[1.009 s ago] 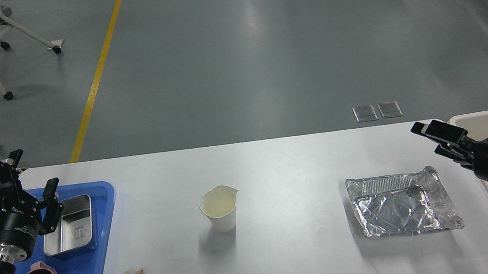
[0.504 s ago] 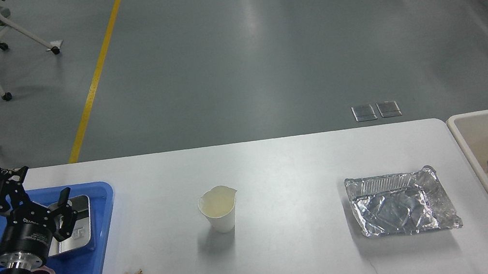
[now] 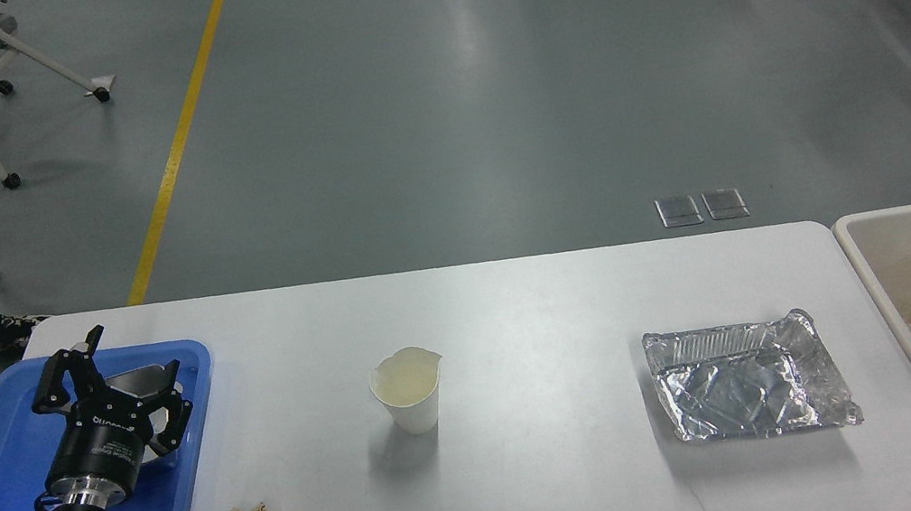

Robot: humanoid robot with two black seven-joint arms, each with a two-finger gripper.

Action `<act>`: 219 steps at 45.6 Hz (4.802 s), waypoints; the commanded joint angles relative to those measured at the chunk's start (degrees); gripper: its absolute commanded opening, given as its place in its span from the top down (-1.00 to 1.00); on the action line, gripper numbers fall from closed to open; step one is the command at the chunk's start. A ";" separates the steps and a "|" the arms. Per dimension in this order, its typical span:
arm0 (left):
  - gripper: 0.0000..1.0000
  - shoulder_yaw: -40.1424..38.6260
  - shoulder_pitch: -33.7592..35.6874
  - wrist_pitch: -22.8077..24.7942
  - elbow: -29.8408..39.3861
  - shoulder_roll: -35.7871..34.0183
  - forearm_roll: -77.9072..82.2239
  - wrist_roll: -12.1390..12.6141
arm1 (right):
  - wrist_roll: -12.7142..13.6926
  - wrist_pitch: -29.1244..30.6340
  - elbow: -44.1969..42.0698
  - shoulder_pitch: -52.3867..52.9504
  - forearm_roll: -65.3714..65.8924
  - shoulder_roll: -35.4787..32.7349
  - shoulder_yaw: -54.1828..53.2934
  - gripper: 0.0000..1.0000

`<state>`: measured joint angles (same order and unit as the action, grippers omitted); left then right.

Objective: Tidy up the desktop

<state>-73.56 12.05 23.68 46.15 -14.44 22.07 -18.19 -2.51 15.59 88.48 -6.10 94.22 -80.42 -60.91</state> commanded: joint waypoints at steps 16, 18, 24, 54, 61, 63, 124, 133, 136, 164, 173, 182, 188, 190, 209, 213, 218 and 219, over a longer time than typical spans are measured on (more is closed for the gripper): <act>-0.93 0.61 0.08 0.05 -0.09 2.13 0.08 -0.44 | 1.63 0.50 -13.76 10.57 17.58 26.18 5.79 -1.00; -0.93 0.69 0.08 0.05 -0.01 2.13 0.08 -0.44 | 1.63 0.50 -15.08 12.94 17.58 26.98 8.87 -1.00; -0.93 0.87 -0.09 0.05 -0.09 2.22 0.08 -0.44 | 1.45 0.41 -22.02 21.29 16.79 29.61 17.13 -1.00; -0.93 0.96 -0.36 0.05 -0.09 2.40 0.17 -0.44 | 0.57 0.50 -35.30 31.67 5.72 38.49 28.83 -1.00; -0.93 1.05 -0.36 0.05 -0.01 2.57 0.17 -0.35 | -0.21 0.50 -36.53 33.96 3.61 39.29 32.70 -1.00; -0.93 0.96 -0.36 0.05 -0.09 2.57 0.17 -0.35 | -0.30 0.50 -36.53 34.22 3.08 39.37 32.87 -1.00; -0.93 1.13 -0.53 1.37 -0.09 2.66 0.52 -0.44 | -6.46 1.03 -43.21 35.72 2.90 45.18 36.21 1.00; -0.93 1.13 -0.53 1.37 -0.09 2.57 0.69 -0.35 | -6.63 1.37 -43.04 36.51 2.02 45.26 36.92 1.00; -0.93 1.13 -0.44 1.37 -0.01 2.49 0.69 -0.35 | -6.89 1.81 -42.77 37.39 0.80 45.26 37.01 1.00; -0.93 1.13 -0.44 1.01 0.96 2.57 0.69 -0.09 | -5.75 5.33 -17.29 39.24 -8.17 20.23 36.92 1.00; -0.93 1.22 -0.88 0.66 2.89 2.57 0.69 0.00 | -5.84 6.03 -9.91 39.94 -10.46 11.52 36.65 1.00; -0.93 1.48 -2.46 -0.74 7.99 1.26 0.87 0.18 | -5.75 10.16 -9.02 45.64 -10.72 13.88 36.92 1.00; -0.93 2.36 -3.08 -1.80 9.93 0.11 0.96 0.18 | -5.84 14.20 -9.81 51.53 -9.93 18.98 37.36 1.00; -0.93 2.36 -3.34 -2.06 10.10 -0.15 0.96 0.18 | -5.84 15.00 -10.69 53.03 -9.93 20.73 37.97 1.00; -0.93 5.00 -3.43 -8.65 17.83 -2.53 1.05 0.96 | -5.67 15.00 -22.46 66.13 -9.76 39.80 51.77 1.00; -0.93 5.53 -3.43 -10.49 18.45 -2.53 0.96 2.98 | -5.58 15.00 -25.63 66.22 -9.67 43.50 51.86 1.00; -0.93 6.23 -3.87 -12.96 20.03 -2.70 1.05 6.06 | -5.58 14.91 -28.88 66.13 -9.58 47.28 51.95 1.00; -0.92 6.23 -4.22 -13.57 20.90 -2.88 1.05 6.59 | -5.58 14.91 -29.32 66.22 -9.67 48.07 52.21 1.00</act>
<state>-67.80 8.57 12.59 64.89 -16.98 23.05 -14.25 -8.09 30.54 61.97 59.99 84.52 -35.97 -9.07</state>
